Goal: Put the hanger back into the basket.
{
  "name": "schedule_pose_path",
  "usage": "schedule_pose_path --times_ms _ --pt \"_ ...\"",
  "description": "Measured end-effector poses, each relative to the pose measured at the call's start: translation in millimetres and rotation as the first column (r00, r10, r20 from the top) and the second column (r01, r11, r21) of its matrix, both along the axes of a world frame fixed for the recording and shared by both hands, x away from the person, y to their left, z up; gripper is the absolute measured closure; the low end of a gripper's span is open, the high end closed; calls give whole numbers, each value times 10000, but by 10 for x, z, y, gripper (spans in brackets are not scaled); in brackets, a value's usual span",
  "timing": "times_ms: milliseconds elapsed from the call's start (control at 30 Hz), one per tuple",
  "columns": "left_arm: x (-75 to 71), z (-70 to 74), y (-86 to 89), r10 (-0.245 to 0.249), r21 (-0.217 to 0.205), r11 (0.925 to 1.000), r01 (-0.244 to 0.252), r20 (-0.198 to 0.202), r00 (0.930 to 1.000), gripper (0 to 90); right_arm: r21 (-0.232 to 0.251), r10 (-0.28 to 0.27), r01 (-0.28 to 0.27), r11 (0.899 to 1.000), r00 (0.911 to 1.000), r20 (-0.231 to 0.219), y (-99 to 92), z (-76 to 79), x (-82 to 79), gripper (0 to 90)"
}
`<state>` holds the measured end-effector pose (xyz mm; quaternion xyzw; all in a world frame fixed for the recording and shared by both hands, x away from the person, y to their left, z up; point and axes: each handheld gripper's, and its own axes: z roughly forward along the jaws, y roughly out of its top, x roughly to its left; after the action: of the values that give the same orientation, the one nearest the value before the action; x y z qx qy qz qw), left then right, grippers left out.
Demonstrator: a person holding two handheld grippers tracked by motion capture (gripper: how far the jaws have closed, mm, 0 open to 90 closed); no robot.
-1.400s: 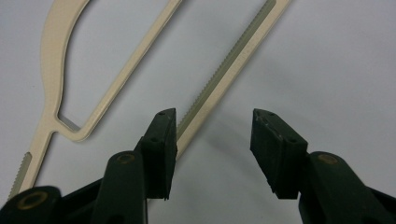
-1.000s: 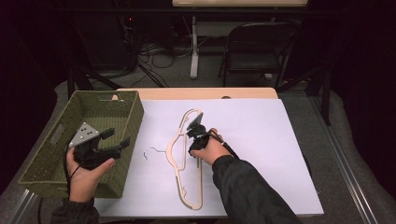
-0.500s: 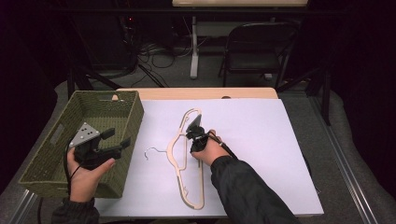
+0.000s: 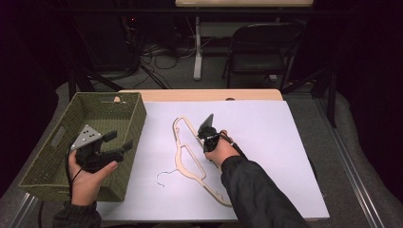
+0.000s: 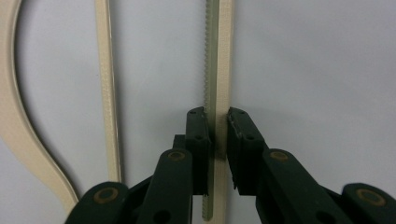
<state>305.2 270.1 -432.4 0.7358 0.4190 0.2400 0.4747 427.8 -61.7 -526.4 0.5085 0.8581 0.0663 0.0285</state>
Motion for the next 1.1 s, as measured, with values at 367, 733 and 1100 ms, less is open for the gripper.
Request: schedule_pose_path --times_ms 367,733,1100 --pt "-4 2 -13 -53 9 10000 53 18 10000 288 336 15 -15 9994 10000 -13 -47 17 5 799" --pt "-13 4 -47 -167 44 9999 166 19 9999 288 1021 45 16 9948 9982 -591 -185 141 -14 800" --pt "-92 20 -255 -777 -2 9970 777 14 9970 288 3130 -568 505 9484 9983 111 -425 275 -137 801"
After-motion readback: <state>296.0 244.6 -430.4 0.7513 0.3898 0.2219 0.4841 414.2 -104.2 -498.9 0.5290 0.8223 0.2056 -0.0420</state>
